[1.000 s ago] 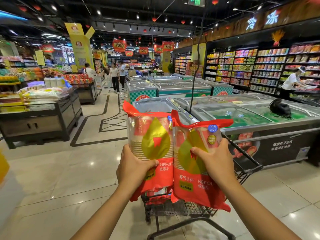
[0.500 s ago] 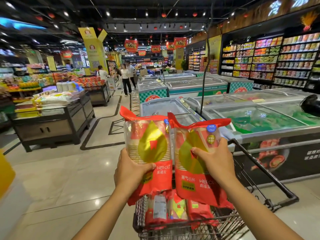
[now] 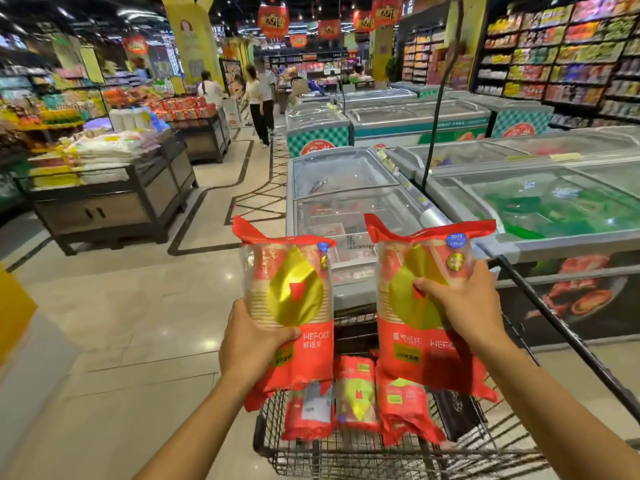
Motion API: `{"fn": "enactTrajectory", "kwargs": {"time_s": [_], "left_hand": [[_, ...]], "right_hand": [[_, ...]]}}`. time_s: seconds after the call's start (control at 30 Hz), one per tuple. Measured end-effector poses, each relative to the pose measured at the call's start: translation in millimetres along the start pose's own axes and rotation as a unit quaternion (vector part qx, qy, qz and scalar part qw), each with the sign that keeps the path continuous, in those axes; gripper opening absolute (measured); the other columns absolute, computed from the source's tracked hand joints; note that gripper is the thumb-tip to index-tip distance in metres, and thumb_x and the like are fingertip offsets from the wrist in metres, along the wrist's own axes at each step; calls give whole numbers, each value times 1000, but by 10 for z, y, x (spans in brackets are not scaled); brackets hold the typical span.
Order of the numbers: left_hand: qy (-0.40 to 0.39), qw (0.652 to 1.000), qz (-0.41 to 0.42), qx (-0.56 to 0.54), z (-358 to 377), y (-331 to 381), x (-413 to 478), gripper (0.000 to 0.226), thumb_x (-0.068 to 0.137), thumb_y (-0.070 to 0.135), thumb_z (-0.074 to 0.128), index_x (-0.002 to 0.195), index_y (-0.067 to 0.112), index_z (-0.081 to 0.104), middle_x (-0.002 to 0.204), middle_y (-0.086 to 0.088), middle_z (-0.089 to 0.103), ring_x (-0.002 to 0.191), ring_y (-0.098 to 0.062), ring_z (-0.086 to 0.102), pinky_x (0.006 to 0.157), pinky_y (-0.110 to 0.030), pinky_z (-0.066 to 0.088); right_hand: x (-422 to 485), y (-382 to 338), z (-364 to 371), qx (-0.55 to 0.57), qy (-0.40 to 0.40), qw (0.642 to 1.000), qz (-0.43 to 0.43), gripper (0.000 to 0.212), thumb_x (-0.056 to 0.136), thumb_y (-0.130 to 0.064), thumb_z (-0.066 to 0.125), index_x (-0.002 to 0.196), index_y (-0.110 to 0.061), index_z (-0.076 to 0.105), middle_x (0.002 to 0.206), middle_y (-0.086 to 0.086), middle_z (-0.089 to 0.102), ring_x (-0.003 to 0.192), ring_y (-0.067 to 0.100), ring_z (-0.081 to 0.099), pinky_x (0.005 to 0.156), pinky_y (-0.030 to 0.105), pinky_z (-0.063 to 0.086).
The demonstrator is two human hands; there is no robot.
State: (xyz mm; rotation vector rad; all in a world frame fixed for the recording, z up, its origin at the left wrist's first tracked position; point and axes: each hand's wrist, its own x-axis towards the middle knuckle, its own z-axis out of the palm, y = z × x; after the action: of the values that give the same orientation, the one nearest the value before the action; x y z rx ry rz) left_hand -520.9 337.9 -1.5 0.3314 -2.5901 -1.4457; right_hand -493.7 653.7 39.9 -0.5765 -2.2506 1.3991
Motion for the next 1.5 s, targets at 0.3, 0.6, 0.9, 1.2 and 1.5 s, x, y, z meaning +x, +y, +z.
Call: {"fn": "enactTrajectory", "kwargs": {"time_s": [0.3,0.6,0.9,1.2,1.5], "left_hand": [[-92,990,-106,4,846,-873,964,67,58,31,99,100,28,47,92,7,65,80,-13,63,74,-39,53],[-188,954,-233,27,1670,-1975,1427,62,55,24,99,100,26,57,94,6,68,81,-9,64,70,-32,51],[-200,925,-315,65,2423,-2774,1612,69,54,22,100,103,28,51,93,14,65,81,-6,62,65,-27,44],[-204,915,-327,118,3056,-3421,1759,76,56,25,100,112,21,49,95,9,61,89,-21,63,78,-35,50],[-180,948,-213,151,3188,-3454,1784,65,72,26,90,123,13,51,110,0,58,100,-23,61,80,-36,48]], "right_hand": [[736,846,1092,-42,-58,990,120,65,57,-38,97,104,-20,56,100,2,69,93,25,68,86,48,56],[878,2370,2183,-73,-133,949,277,75,48,-49,95,108,-16,65,102,5,74,96,28,72,83,41,57],[952,3396,2954,-114,-180,909,358,72,66,-31,95,114,-6,47,107,11,61,89,25,59,67,33,47],[1199,4117,3496,-160,-211,885,382,66,73,-25,92,116,-14,43,105,6,53,94,24,51,75,31,39],[1250,4017,3606,-215,-183,918,277,80,90,-13,76,156,-4,31,152,18,45,142,31,41,108,27,30]]}}
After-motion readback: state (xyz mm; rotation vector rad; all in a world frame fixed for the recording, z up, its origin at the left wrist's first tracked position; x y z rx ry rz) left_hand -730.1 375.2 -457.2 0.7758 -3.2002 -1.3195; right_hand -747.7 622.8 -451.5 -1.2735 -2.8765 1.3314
